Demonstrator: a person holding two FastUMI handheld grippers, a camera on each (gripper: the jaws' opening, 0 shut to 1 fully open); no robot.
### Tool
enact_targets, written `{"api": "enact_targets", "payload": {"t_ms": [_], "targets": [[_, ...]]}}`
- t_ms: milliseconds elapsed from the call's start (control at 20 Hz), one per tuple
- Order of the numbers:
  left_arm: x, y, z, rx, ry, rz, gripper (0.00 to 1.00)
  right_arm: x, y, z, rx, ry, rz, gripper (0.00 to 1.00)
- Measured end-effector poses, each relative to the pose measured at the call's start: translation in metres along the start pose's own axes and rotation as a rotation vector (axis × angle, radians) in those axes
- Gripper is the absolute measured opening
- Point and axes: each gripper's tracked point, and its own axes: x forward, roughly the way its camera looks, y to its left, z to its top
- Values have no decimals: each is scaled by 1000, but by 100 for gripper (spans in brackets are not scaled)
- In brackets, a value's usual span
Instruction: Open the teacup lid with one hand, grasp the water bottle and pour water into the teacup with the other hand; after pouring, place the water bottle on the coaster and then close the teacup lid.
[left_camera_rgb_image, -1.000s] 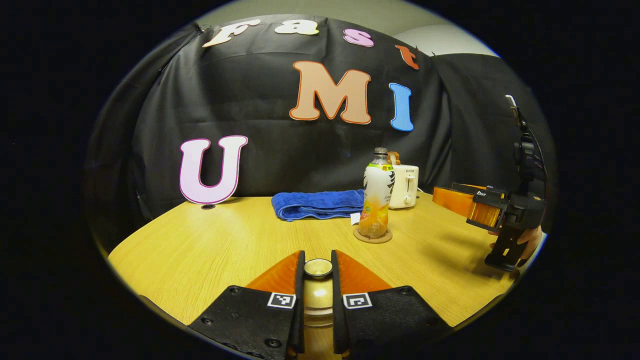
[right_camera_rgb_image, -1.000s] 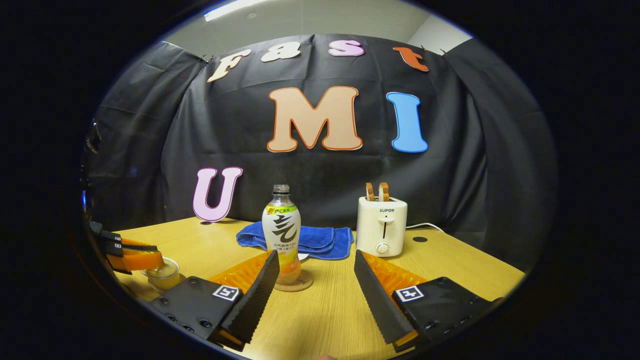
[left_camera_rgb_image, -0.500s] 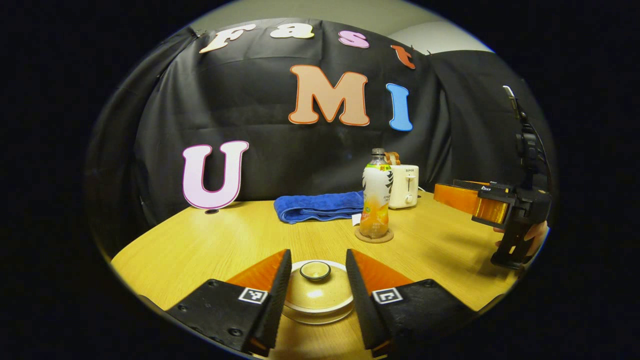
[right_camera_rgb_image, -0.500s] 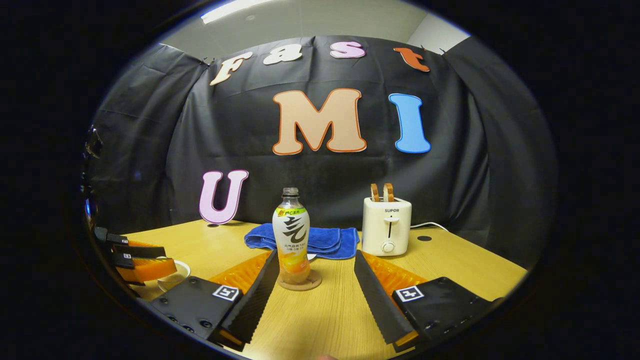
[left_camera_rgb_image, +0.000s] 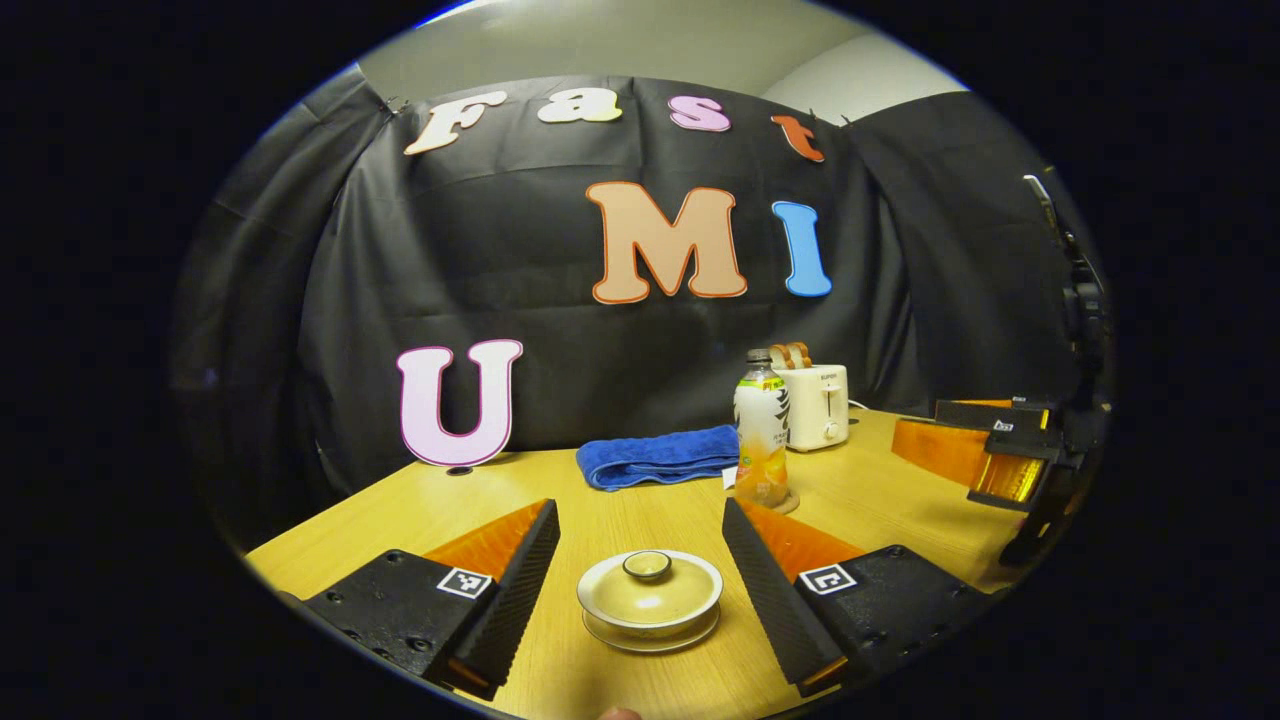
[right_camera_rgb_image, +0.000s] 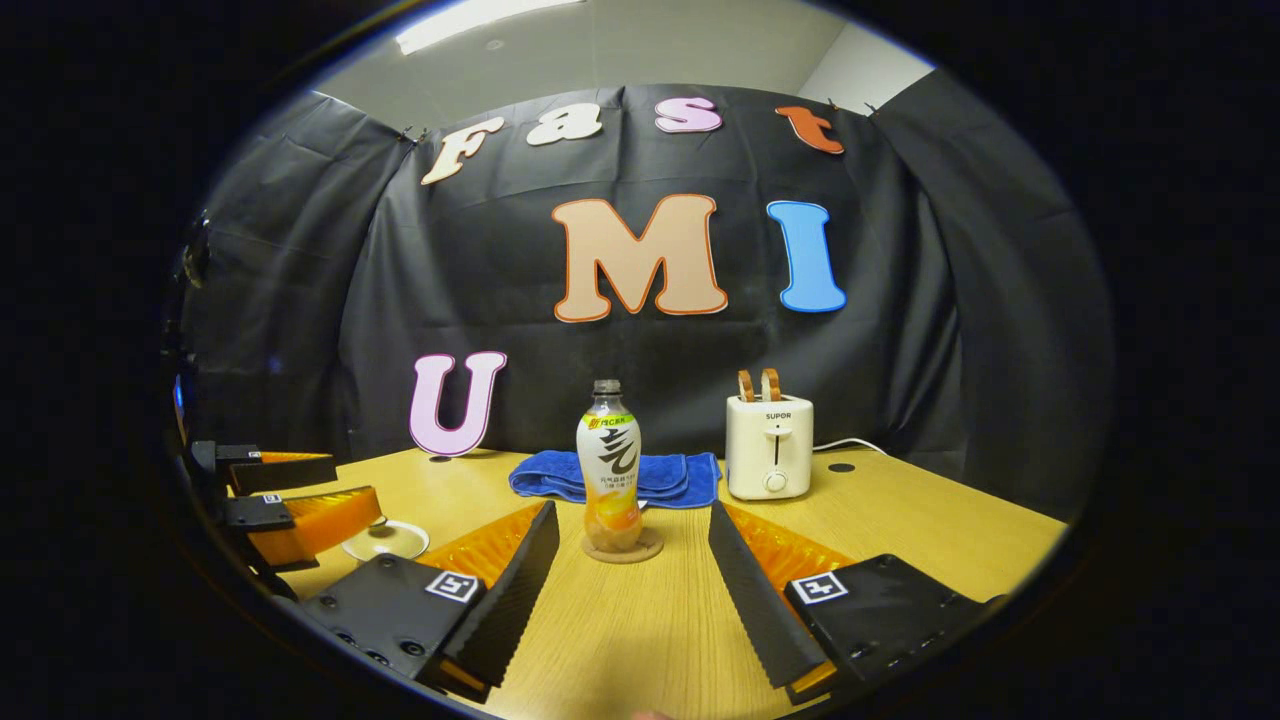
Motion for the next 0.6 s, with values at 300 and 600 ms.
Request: {"api": "enact_targets", "payload": {"t_ms": [300, 600], "targets": [[-13, 13, -9, -22, 7, 38, 95, -19, 6, -7, -41, -4, -18, 96], [-22, 23, -13, -37, 1, 62, 95, -24, 17, -9, -19, -2, -5, 94]]}}
